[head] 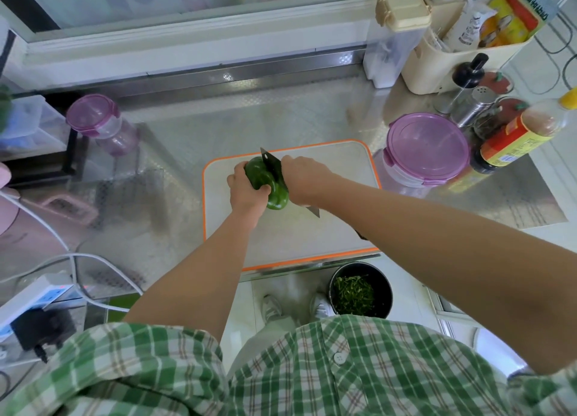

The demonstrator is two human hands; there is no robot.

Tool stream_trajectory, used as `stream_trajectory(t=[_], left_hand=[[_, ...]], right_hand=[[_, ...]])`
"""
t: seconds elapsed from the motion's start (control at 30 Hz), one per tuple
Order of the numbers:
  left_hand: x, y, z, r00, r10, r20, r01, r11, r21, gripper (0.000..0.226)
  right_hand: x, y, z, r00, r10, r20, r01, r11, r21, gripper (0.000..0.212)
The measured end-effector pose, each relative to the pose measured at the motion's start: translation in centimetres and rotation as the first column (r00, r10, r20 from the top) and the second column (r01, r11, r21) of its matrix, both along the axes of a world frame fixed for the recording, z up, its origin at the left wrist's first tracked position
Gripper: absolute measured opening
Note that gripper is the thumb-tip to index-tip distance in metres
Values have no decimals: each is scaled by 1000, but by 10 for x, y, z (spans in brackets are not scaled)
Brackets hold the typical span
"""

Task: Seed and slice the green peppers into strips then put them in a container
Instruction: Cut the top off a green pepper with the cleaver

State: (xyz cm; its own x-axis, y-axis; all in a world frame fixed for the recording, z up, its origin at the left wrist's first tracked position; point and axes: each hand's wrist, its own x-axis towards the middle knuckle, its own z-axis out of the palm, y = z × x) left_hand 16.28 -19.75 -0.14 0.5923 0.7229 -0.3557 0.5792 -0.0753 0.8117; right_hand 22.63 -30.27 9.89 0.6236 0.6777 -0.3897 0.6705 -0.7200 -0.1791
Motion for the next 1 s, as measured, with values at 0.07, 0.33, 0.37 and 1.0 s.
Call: stream_trajectory(t=[0.07, 0.33, 0.37, 1.0], left_hand=[[5, -2, 2, 1000, 11, -26, -11, 1000, 9, 57], [19, -4, 8, 986, -39, -162, 56, 993, 102, 53], [20, -5, 8, 985, -46, -168, 67, 991, 120, 51], [27, 2, 5, 992, -14, -128, 14, 1000, -3, 47]], right_hand=[[-2, 0, -5, 999, -41, 8, 41, 999, 27, 31], [5, -2, -4, 998, -70, 8, 70, 998, 4, 32], [5, -1, -6, 997, -71, 27, 71, 997, 2, 32], [7, 4, -10, 995, -92, -30, 92, 996, -4, 32]])
